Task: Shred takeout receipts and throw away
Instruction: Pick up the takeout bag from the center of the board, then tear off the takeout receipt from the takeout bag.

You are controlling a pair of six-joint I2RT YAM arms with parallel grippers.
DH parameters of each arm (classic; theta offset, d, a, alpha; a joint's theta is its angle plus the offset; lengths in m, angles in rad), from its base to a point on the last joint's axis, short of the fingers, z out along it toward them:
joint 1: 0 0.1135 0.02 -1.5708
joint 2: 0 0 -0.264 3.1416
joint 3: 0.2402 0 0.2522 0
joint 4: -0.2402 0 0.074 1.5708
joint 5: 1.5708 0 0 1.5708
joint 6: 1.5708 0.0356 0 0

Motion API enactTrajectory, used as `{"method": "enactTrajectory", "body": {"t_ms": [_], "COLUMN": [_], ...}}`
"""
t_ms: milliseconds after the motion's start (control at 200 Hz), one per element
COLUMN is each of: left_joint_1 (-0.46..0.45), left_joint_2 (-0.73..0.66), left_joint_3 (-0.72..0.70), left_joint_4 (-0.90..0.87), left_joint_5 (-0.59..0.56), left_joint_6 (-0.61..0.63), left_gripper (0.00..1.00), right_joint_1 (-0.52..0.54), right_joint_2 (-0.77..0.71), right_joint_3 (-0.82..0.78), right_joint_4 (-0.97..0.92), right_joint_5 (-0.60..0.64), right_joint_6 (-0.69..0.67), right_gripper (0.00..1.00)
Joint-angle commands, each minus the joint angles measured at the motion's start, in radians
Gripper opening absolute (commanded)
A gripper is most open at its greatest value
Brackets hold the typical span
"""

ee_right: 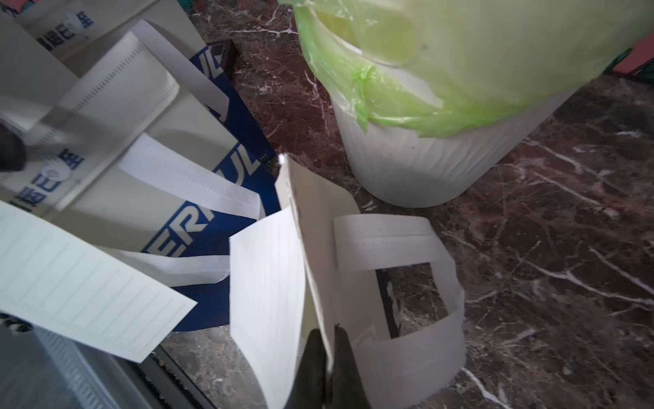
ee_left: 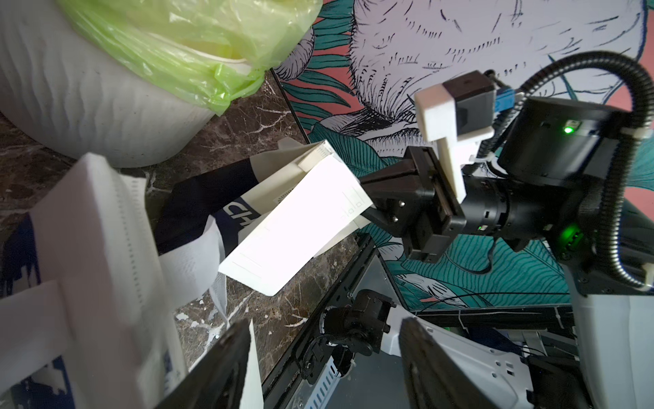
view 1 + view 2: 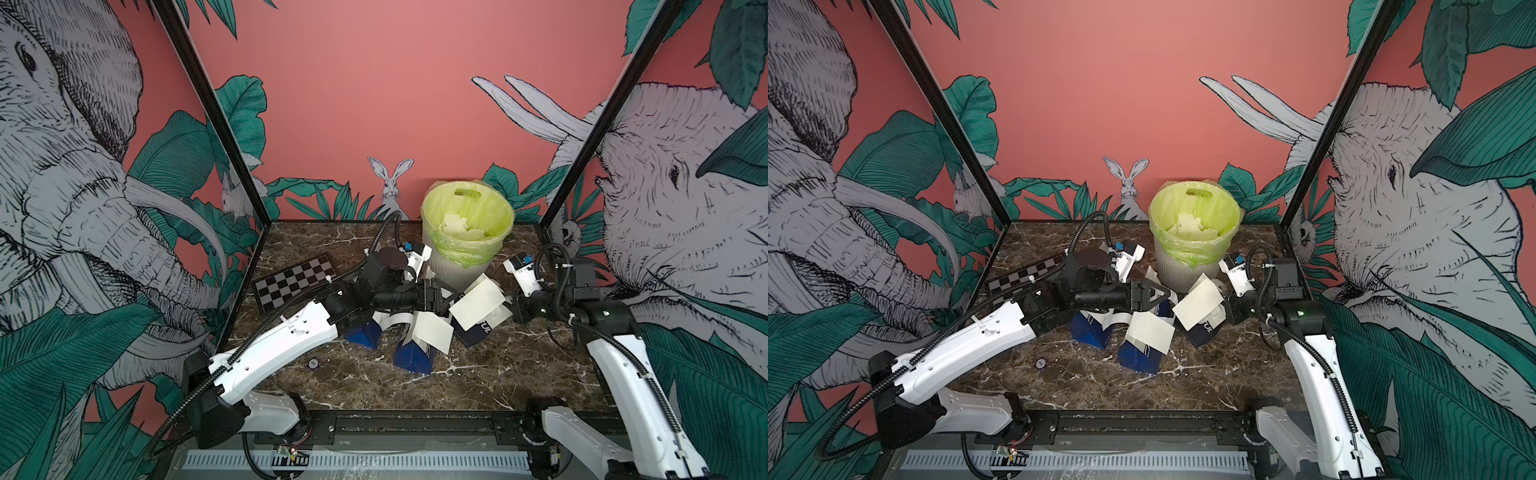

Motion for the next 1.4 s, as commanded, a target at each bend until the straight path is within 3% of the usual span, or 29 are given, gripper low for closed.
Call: {"method": "enactTrajectory", "body": {"t_ms": [0, 120, 225, 565, 725, 745, 780, 810, 1070, 1395], "left_joint_1": [-0.021, -0.076, -0.122, -0.190, -0.202, -0.202, -0.205, -0.209, -0.261, -0.280], "left_joint_2": [-0.001, 0.028, 0.092, 0.176, 0.206, 0.208, 0.213, 0.219, 0.260, 0.287], "left_joint_3": [0.080, 0.132, 0.206, 0.216, 0.222, 0.223, 0.221, 0.222, 0.205, 0.202], "left_joint_4": [-0.071, -0.118, -0.182, -0.105, -0.070, -0.066, -0.060, -0.060, -0.001, 0.077], "left_joint_5": [-0.036, -0.135, -0.222, -0.318, -0.375, -0.376, -0.381, -0.388, -0.592, -0.714], "left_joint_6": [0.147, 0.359, 0.548, 0.934, 1.037, 1.048, 1.068, 1.089, 1.274, 1.320], "left_gripper": [0.69, 0.69, 0.69, 0.77, 0.82, 0.84, 0.97, 0.99, 0.99, 0.99], "right_joint_1": [0.004, 0.004, 0.004, 0.005, 0.004, 0.004, 0.004, 0.004, 0.004, 0.004], "right_joint_2": [-0.006, -0.021, -0.042, -0.055, -0.069, -0.070, -0.074, -0.076, -0.107, -0.124], "right_joint_3": [0.042, 0.048, 0.070, 0.117, 0.105, 0.108, 0.112, 0.116, 0.086, 0.086], "right_joint_4": [-0.006, -0.012, -0.042, -0.040, 0.000, 0.003, 0.003, 0.004, 0.099, 0.100], "right_joint_5": [0.026, -0.005, 0.052, -0.024, -0.067, -0.069, -0.072, -0.076, -0.142, -0.154], "right_joint_6": [0.155, 0.323, 0.459, 0.685, 0.737, 0.743, 0.749, 0.759, 0.879, 0.890], "right_gripper": [0.00, 0.00, 0.00, 0.00, 0.00, 0.00, 0.00, 0.00, 0.00, 0.00]}}
